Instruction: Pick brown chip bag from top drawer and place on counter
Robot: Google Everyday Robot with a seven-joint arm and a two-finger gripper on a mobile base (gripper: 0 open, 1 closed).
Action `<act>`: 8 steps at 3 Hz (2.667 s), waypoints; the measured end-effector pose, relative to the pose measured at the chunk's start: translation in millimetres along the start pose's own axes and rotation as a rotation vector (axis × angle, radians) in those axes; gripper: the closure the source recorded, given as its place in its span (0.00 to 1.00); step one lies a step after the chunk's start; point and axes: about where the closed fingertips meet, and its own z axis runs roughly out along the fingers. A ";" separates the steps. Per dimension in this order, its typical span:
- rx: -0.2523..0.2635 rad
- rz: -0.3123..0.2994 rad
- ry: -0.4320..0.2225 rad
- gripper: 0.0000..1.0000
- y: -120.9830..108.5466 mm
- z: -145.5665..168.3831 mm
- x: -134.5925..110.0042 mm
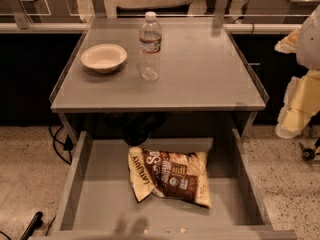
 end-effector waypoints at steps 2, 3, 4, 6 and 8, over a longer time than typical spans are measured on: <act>-0.026 0.008 -0.041 0.00 14.3 7.6 -5.9; -0.105 0.019 -0.140 0.00 44.7 32.7 -20.0; -0.194 0.045 -0.278 0.00 91.7 68.1 -46.3; -0.268 0.152 -0.356 0.00 134.7 142.7 -68.2; -0.243 0.152 -0.382 0.00 139.2 138.8 -68.3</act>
Offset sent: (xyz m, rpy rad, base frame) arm -0.0298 0.0297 -0.0316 0.1373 0.0661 0.0219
